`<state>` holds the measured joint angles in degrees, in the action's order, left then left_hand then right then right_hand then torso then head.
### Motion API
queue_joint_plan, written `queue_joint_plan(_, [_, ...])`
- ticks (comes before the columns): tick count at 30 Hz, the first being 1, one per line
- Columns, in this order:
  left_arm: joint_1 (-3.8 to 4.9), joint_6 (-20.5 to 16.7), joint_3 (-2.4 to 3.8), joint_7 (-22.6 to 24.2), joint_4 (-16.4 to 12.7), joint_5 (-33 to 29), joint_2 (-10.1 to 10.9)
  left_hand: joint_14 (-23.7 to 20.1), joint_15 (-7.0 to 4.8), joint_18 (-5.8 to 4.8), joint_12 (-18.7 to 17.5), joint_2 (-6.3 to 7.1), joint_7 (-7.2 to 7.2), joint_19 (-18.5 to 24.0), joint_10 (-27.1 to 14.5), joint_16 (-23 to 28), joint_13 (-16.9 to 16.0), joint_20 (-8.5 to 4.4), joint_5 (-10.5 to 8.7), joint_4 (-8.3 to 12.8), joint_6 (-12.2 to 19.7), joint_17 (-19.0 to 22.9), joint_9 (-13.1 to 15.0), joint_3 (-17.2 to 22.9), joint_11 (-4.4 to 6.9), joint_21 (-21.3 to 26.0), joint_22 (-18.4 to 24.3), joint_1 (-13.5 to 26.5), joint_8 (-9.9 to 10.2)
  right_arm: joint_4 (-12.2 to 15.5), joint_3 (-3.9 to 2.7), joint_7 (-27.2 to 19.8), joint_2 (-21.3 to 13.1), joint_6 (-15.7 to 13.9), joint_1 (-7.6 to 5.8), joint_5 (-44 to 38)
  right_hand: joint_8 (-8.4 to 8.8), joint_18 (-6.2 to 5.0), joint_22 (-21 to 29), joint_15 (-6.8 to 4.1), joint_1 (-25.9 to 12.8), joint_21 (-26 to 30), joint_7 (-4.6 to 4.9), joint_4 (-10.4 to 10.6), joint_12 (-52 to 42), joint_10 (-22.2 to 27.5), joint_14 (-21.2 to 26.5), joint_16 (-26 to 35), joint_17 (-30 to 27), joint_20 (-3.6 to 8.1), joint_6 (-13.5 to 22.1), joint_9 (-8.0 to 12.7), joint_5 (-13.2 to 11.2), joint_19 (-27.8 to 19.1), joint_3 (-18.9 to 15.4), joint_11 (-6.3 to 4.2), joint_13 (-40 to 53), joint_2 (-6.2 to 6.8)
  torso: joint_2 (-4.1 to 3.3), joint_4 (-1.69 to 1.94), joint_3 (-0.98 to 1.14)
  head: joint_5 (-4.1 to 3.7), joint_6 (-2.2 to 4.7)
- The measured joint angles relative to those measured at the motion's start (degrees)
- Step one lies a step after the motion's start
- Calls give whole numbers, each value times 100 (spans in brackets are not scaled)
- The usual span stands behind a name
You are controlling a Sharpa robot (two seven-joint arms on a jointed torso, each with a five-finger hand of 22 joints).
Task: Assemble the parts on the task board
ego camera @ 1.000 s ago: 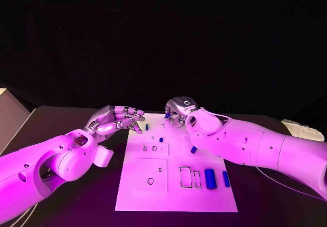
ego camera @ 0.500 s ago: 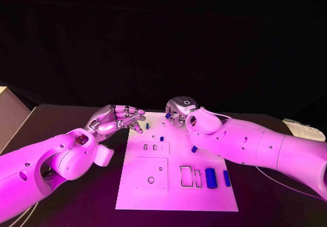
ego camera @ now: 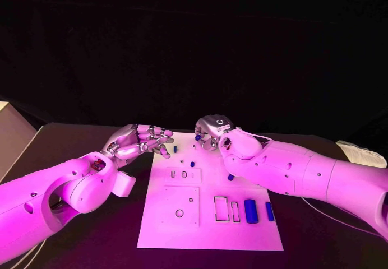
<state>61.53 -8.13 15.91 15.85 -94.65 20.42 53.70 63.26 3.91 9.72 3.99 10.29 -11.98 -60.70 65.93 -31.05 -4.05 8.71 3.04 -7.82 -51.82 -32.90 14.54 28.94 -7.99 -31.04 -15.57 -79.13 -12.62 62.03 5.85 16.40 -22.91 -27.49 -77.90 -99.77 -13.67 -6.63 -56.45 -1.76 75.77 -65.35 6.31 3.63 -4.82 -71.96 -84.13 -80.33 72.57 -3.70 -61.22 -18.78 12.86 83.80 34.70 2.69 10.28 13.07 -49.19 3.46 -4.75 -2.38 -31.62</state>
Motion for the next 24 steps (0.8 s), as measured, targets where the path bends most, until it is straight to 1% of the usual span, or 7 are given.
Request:
queue_joint_plan(15, [1,14,0,-8,3,11,-20,0,0,0,0,0,0,0,0,0,0,0,0,0,0,1,-1,0,0,1,0,0,0,-199,1,-40,132,24,5,7,29,0,-5,0,0,0,4,15,22,0,0,0,-1,0,13,-9,-3,0,-17,0,7,1,-15,-5,-4,1,-18])
queue_joint_plan(17, [1,17,0,-9,8,12,-22,0,0,0,0,0,0,0,0,0,0,0,0,0,0,1,-1,0,0,1,0,0,0,-209,1,-47,140,33,5,9,30,0,-5,0,-16,0,-1,15,22,0,0,0,-1,0,20,-93,-3,0,-17,0,9,16,-15,-7,-4,5,-19])
queue_joint_plan(18, [1,17,0,-10,10,13,-22,0,0,0,0,0,0,0,0,0,0,0,0,0,0,1,-2,0,0,1,0,0,0,-215,1,-51,144,37,4,10,39,0,-5,0,-22,0,0,15,34,0,0,0,-1,0,22,-176,-3,0,-17,0,9,23,-15,-7,-4,6,-19])
queue_joint_plan(19, [1,18,0,-11,10,13,-23,0,0,0,0,0,0,0,0,0,0,0,0,0,0,1,-2,0,0,1,1,0,0,-221,1,-57,149,44,3,12,44,0,-5,0,-22,0,8,15,55,0,0,0,-1,0,30,-176,-3,0,-17,0,11,23,-15,-11,-4,10,-19])
queue_joint_plan(21, [1,20,0,-12,11,14,-24,0,0,0,0,0,0,0,0,0,0,0,0,0,0,1,-2,0,0,1,1,0,0,-226,1,-66,152,59,1,18,45,0,-4,0,-78,0,40,42,87,45,0,0,-1,0,100,-339,-3,0,-14,43,15,79,-15,-13,-4,15,-19])
queue_joint_plan(22, [1,21,0,-13,11,15,-25,0,0,0,0,0,0,0,0,0,0,0,0,0,0,1,-2,0,0,1,1,0,0,-228,1,-74,153,72,0,24,64,0,0,0,-89,0,63,68,88,87,0,0,-1,0,144,-367,-3,0,-11,81,15,90,-15,-14,-4,16,-19])
queue_joint_plan(24, [1,22,0,-14,11,16,-25,0,0,0,0,0,0,0,0,0,0,0,0,0,0,2,-2,0,0,1,1,0,0,-231,1,-81,153,85,0,31,106,0,11,0,-132,0,86,82,88,155,0,1,-10,0,212,-377,-30,0,3,92,15,132,-15,-15,-4,18,-19])
